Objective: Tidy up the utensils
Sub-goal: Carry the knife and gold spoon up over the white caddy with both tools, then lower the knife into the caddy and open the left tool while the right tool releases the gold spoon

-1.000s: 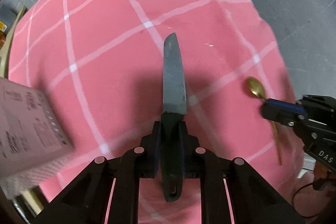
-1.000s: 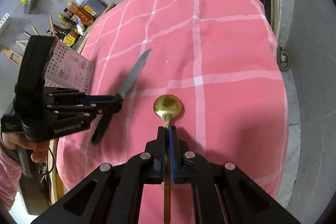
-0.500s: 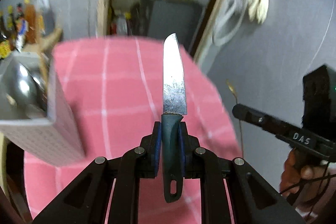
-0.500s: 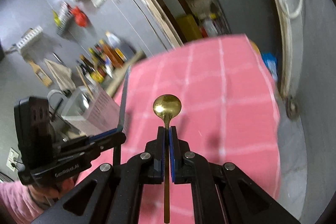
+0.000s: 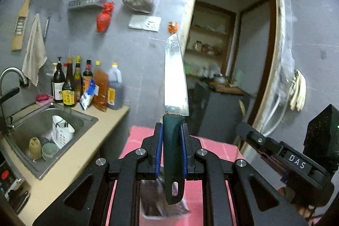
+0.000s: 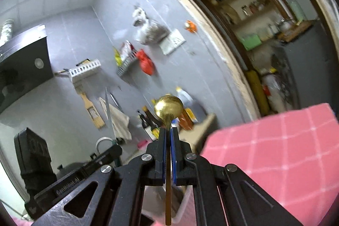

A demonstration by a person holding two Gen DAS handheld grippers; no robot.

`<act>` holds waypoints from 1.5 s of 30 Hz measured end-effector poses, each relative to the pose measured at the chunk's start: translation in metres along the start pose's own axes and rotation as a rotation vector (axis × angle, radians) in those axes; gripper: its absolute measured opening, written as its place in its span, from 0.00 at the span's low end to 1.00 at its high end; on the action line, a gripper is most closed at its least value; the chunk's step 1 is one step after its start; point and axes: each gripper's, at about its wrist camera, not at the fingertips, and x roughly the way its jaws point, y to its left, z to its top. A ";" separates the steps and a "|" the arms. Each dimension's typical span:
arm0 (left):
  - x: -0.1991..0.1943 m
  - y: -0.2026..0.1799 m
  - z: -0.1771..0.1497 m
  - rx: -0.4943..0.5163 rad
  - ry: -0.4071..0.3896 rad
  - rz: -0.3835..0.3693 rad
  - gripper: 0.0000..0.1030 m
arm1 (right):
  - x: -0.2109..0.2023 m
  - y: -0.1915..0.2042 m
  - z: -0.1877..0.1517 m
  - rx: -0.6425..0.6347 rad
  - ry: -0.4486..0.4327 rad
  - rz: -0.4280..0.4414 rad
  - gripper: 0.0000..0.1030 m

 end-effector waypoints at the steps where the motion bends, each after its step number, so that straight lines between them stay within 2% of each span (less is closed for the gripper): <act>1: 0.005 0.008 -0.004 -0.012 -0.002 -0.002 0.11 | 0.008 0.001 -0.004 -0.002 -0.005 0.001 0.04; 7: 0.009 0.039 -0.028 -0.036 0.006 -0.005 0.12 | 0.043 -0.003 -0.030 -0.061 -0.004 0.002 0.04; 10: 0.009 0.043 -0.033 -0.030 0.005 -0.006 0.12 | 0.049 -0.008 -0.044 -0.098 0.024 -0.006 0.04; 21: 0.001 0.055 -0.049 0.004 0.086 -0.027 0.12 | 0.053 -0.015 -0.073 -0.156 0.128 0.001 0.04; 37: -0.013 0.058 -0.050 -0.021 0.103 -0.069 0.13 | 0.045 -0.015 -0.077 -0.184 0.203 0.005 0.07; 39: -0.013 0.059 -0.049 -0.030 0.102 -0.070 0.13 | 0.040 -0.015 -0.073 -0.184 0.196 0.001 0.12; 40: -0.014 0.059 -0.049 -0.034 0.102 -0.070 0.17 | 0.038 -0.015 -0.070 -0.186 0.194 0.001 0.18; 42: -0.015 0.059 -0.048 -0.033 0.099 -0.061 0.26 | 0.034 -0.014 -0.065 -0.193 0.190 -0.003 0.19; 45: -0.019 0.057 -0.045 -0.031 0.092 -0.060 0.27 | 0.028 -0.013 -0.057 -0.194 0.182 -0.021 0.19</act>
